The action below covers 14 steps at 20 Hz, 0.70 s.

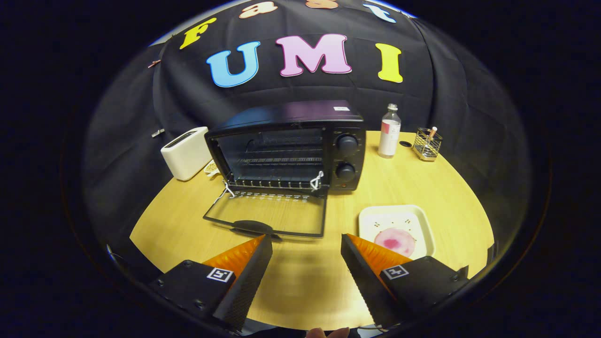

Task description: Open the toaster oven, put the food inside, and close the toaster oven door.

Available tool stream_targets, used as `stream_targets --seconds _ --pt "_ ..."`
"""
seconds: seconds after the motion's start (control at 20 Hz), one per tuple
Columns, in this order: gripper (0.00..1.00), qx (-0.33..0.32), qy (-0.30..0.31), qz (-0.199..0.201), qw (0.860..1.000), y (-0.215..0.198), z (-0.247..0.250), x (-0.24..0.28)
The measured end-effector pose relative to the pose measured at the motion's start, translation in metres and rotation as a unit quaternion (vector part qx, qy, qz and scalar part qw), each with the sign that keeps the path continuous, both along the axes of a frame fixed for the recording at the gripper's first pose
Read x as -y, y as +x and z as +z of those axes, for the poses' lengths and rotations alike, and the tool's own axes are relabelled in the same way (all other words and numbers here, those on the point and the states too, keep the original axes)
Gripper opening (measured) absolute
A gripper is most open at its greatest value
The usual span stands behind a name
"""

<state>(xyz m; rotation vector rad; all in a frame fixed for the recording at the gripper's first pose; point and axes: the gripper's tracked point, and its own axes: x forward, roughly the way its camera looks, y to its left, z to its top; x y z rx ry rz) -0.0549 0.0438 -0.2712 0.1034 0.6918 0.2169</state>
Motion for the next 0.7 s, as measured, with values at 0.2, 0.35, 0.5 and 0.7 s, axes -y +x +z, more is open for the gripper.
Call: stream_targets --seconds 0.2,0.35,0.5,0.7 --pt "0.99 -0.047 0.011 -0.003 0.999 0.001 -0.004 0.059" --pt "0.99 -0.094 0.013 0.006 0.995 0.002 -0.021 0.103" --pt "1.0 -0.129 0.019 0.009 0.991 0.006 -0.035 0.143" --pt "1.0 -0.187 0.026 0.014 0.982 0.014 -0.061 0.183"
